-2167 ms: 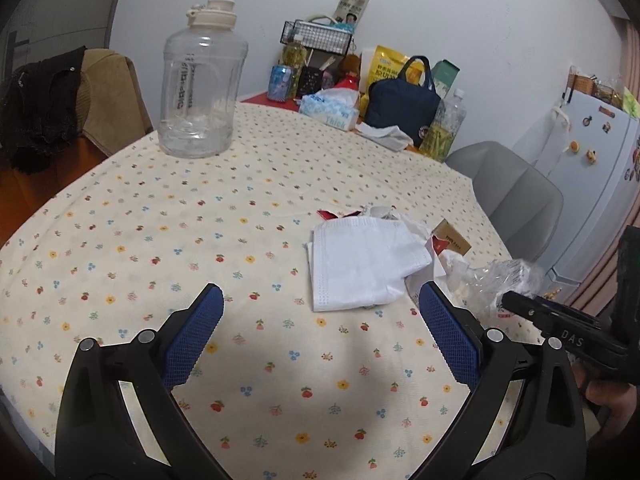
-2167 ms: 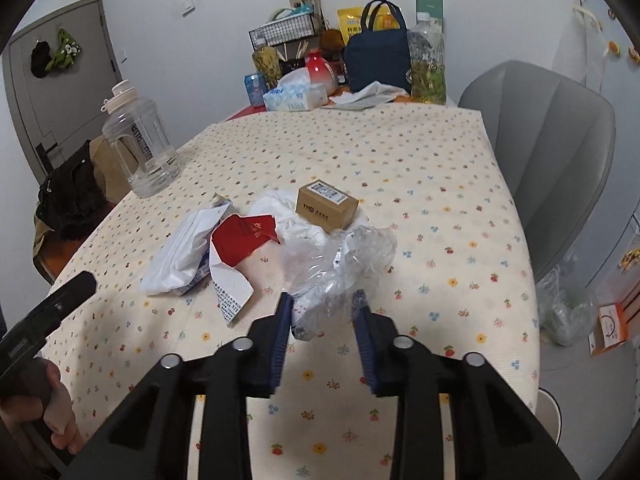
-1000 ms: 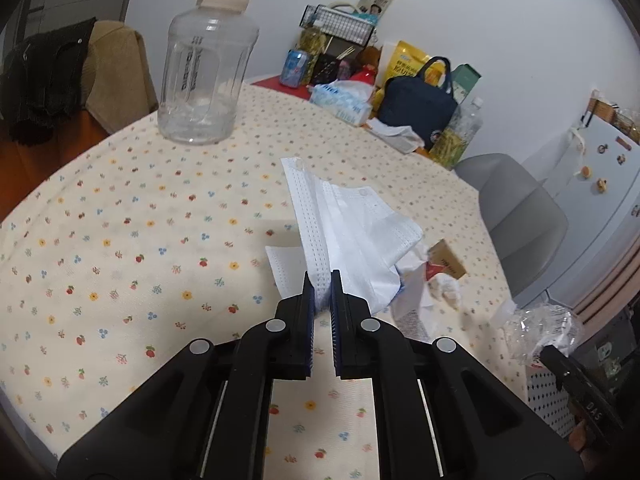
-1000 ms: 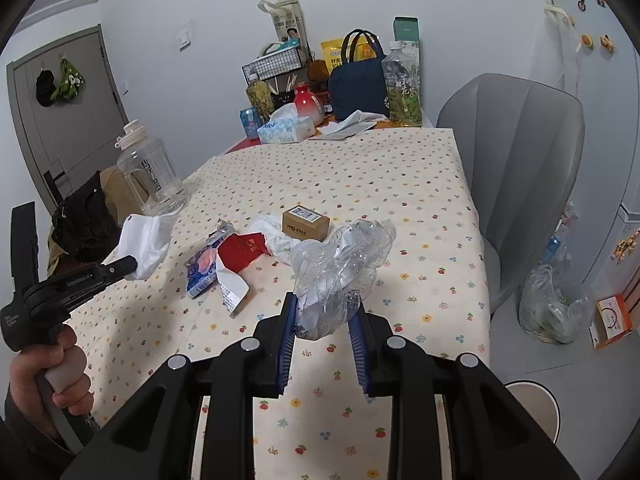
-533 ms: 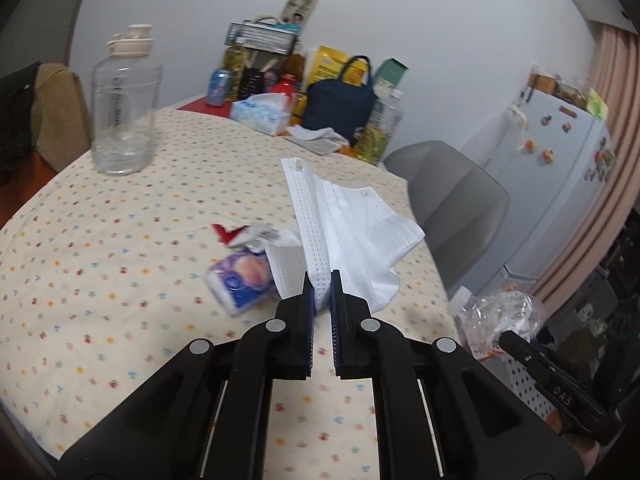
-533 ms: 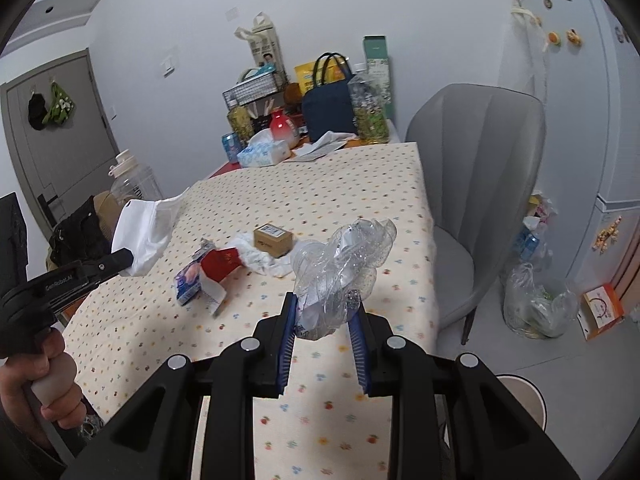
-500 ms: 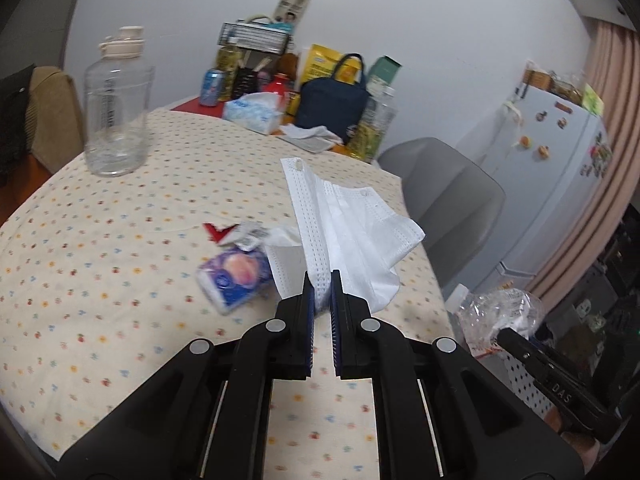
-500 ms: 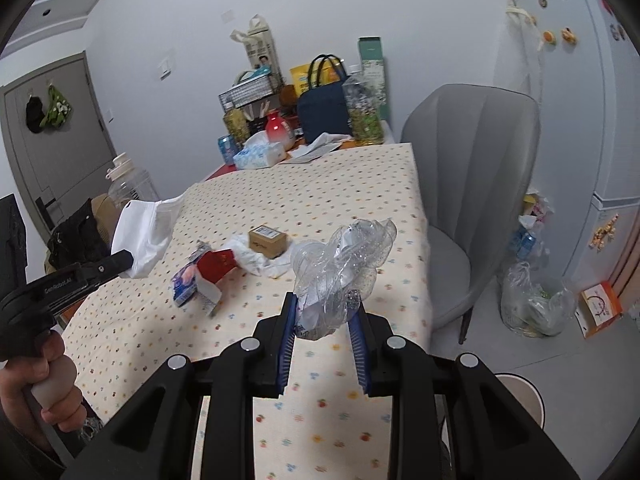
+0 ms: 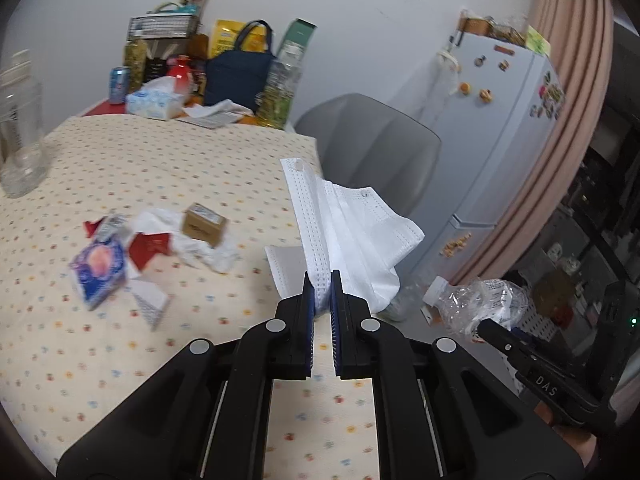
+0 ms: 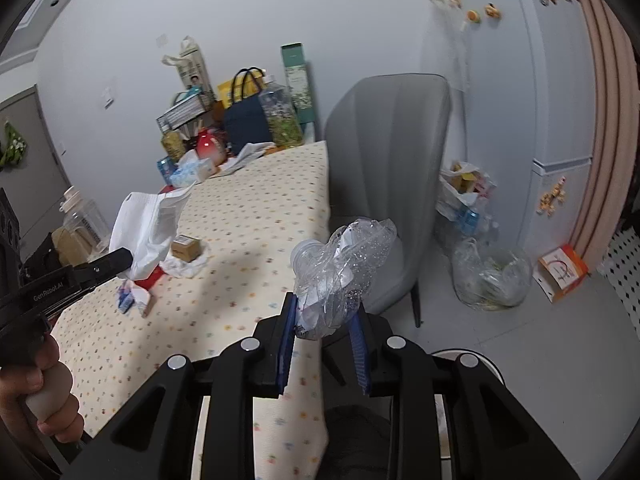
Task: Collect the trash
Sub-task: 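Carry bottle and mask to the bin and open both tools over it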
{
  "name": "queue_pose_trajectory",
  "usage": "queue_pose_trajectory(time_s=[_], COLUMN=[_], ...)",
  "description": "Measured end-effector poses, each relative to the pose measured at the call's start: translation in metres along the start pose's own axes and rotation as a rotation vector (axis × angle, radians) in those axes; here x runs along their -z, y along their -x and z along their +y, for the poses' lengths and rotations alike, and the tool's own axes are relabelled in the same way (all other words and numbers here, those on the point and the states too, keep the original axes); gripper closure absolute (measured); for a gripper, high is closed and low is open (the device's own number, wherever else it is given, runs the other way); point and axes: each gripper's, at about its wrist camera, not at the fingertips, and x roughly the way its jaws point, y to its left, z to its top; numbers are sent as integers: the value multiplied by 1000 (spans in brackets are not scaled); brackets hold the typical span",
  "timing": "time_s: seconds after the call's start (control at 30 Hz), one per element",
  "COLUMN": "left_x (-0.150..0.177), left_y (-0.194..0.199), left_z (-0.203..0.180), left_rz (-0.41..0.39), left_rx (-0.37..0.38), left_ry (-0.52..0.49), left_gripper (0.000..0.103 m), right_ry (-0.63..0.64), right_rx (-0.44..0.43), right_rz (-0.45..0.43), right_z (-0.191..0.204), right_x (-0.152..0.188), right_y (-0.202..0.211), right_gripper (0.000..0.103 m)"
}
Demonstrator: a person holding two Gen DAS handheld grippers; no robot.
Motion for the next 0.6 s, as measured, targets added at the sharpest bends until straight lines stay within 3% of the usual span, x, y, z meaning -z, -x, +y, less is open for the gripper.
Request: queue_pose_trajectory(time_s=[0.23, 0.6], left_x=[6, 23], left_y=[-36, -88], left_z=[-50, -92], left_rz=[57, 161], left_rx=[58, 85], left_ry=[-66, -120], left_gripper=[95, 95], right_ry=[-86, -206], right_rx=[68, 142], right_rz=[21, 73], right_z=[-52, -119], right_x=[13, 38], right_y=[-1, -26], right_gripper=[77, 77])
